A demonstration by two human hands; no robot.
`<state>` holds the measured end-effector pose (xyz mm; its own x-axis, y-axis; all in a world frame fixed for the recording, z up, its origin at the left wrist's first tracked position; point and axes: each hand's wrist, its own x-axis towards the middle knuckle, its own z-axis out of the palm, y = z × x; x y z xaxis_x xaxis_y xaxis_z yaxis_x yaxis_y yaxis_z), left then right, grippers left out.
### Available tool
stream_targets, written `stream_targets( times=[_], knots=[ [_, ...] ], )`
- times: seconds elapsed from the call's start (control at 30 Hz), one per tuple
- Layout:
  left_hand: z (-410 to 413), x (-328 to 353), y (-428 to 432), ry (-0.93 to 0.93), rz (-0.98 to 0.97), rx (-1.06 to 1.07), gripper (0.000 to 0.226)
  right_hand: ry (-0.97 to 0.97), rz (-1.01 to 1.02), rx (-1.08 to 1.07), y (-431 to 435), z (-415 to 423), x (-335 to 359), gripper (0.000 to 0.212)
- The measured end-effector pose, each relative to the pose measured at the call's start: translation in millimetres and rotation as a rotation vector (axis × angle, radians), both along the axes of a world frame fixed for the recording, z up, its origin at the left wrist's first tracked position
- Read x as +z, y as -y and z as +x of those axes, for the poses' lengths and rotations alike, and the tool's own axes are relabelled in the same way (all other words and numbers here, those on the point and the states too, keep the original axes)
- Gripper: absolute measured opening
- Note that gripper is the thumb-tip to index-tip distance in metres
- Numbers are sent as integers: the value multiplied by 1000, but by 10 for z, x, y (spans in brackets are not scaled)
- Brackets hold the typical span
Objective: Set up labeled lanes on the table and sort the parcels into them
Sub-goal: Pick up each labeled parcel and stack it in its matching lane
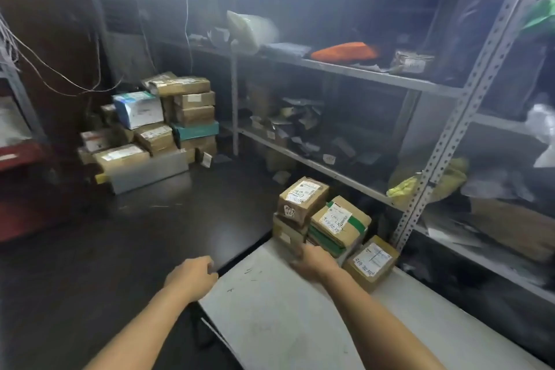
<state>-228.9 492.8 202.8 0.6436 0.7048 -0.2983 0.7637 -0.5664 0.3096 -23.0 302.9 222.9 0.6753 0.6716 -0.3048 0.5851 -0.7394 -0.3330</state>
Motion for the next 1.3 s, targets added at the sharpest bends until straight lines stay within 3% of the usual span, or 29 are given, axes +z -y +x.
stream_targets(
  times=[0.13, 0.33, 0.53, 0.77, 0.87, 0.97, 1.3],
  knots=[
    [609, 92, -571, 5, 1, -114, 39, 12, 23, -82, -270, 306, 157, 17],
    [1691, 143, -960, 22, -22, -258, 39, -24, 59, -243, -551, 938, 82, 31],
    [2585, 42, -1071, 27, -68, -299, 37, -90, 312, -403, -960, 1589, -181, 37],
    [3478, -109, -1269, 89, -129, -314, 46, -128, 477, -629, -1464, 2167, -519, 60],
    [3835, -268, -1382, 111, -185, -341, 56, -107, 493, -750, -1612, 2349, -615, 63],
    [4148, -416, -1444, 119, -255, -370, 60, -124, 490, -844, -1739, 2481, -721, 51],
    [4686, -778, -1572, 147, -581, -437, 36, -325, 465, -1116, -1974, 2670, -885, 47]
  ],
)
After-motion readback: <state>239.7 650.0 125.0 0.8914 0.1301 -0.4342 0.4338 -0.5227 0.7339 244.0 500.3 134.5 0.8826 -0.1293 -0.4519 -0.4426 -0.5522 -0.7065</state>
